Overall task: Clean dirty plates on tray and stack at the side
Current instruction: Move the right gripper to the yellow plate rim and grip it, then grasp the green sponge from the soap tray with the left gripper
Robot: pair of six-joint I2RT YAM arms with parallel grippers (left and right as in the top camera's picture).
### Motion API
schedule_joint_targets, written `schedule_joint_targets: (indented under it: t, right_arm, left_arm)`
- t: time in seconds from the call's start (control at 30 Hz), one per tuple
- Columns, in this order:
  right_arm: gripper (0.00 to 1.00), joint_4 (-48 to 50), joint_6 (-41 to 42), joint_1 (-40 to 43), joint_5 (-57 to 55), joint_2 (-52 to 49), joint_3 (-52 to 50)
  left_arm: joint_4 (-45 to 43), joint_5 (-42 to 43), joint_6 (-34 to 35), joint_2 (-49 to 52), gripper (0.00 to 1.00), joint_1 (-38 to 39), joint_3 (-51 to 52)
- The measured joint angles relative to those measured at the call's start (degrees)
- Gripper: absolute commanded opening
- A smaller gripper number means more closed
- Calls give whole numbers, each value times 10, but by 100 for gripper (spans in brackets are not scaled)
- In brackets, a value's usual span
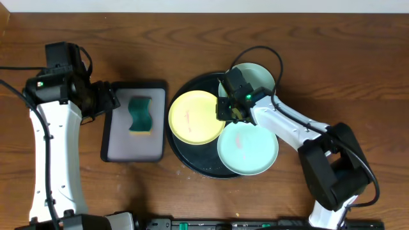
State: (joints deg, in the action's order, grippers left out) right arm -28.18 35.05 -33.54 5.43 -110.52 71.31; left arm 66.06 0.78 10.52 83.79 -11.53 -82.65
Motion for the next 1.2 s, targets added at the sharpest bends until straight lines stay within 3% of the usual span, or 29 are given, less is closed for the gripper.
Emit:
schedule_joint_targets:
  t: [0.17,0.33,0.57,0.67,0.8,1.2]
  right_arm:
    - [23,-1,2,-4,-1,-12,0]
    - [1,6,3,-7,-5,-30,0]
    - [1,8,7,-7,-10,-31,2]
    - [1,8,7,-7,-10,-31,2]
    - [1,8,7,-7,-10,-31,2]
    - [1,6,7,-7,-11,-31,3]
  left_arm:
    - [0,0,0,4,79,0,0]
    - [-3,0,0,5,79,0,0]
    - [-28,1,0,8,78,0,15]
    - [-36,3,1,23,73,0,30]
    - [-49,15,-15,60,66,0,44]
    - [-78,95,-74,181,63,0,44]
